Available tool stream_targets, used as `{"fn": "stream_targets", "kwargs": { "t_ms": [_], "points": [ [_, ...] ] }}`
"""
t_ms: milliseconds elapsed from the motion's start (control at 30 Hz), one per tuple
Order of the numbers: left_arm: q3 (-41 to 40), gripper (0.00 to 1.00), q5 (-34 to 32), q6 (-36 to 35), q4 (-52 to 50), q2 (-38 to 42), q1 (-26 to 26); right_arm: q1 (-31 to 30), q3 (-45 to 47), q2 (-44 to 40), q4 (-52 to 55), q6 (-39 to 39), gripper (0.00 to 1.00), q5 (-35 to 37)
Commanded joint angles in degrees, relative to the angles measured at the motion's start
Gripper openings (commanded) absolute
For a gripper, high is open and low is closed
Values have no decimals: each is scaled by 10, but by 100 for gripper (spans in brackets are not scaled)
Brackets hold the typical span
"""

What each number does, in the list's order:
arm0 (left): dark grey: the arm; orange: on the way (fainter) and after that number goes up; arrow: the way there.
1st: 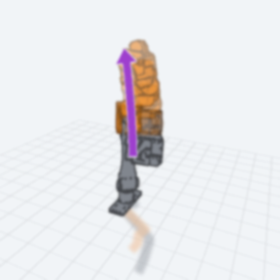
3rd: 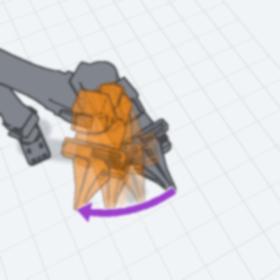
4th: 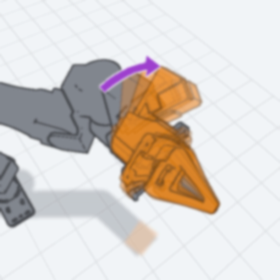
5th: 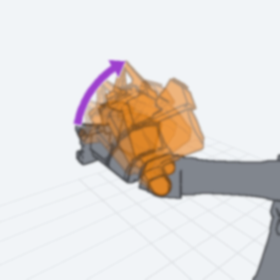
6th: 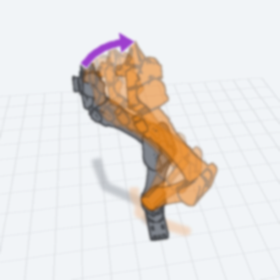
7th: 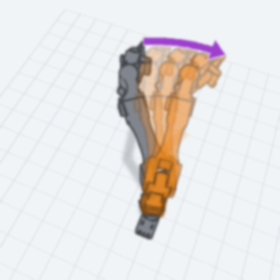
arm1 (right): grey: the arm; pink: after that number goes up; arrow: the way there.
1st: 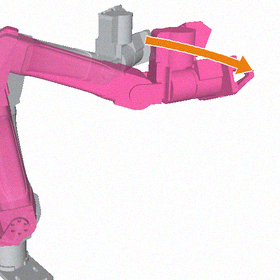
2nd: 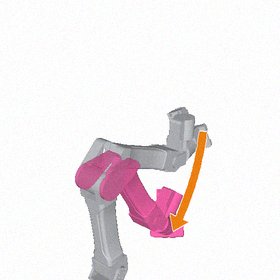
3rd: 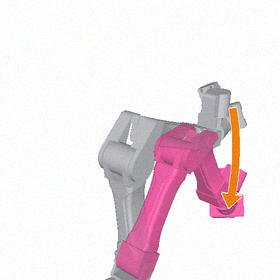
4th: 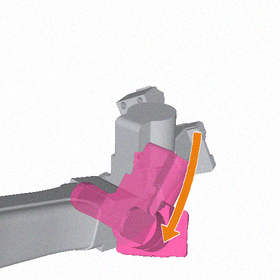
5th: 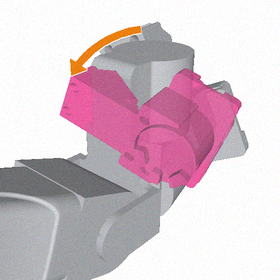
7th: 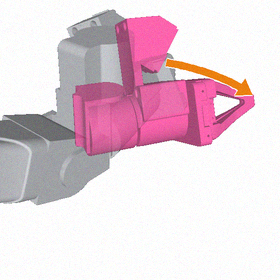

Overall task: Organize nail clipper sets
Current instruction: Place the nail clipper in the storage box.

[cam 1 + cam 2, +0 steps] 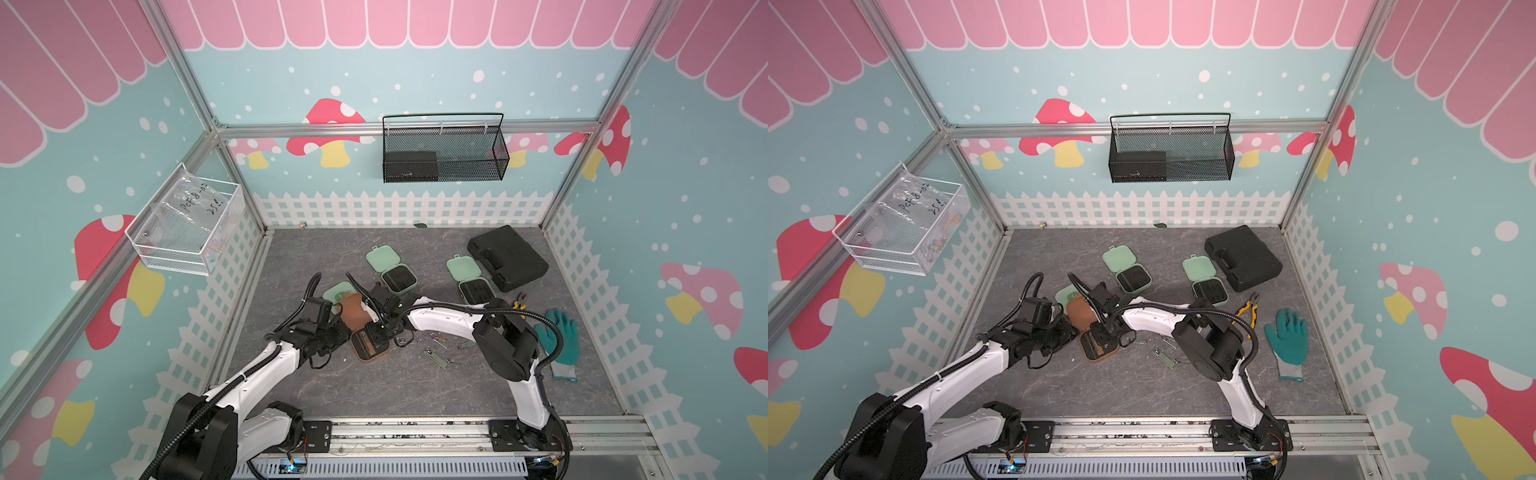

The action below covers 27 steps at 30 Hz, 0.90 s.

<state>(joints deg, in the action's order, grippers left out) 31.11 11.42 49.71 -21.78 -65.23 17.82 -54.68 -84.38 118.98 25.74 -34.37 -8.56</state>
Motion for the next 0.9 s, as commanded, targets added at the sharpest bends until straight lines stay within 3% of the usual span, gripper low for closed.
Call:
{"fn": "stream_targets", "kwargs": {
  "t_ms": [0, 867],
  "points": [
    [-6, 31, 4, 6, 13, -6, 3, 3, 19, 4, 6, -14, 8, 18],
    [-6, 31, 9, 4, 24, -18, 3, -10, -34, 140, 143, -3, 7, 175]
  ]
}}
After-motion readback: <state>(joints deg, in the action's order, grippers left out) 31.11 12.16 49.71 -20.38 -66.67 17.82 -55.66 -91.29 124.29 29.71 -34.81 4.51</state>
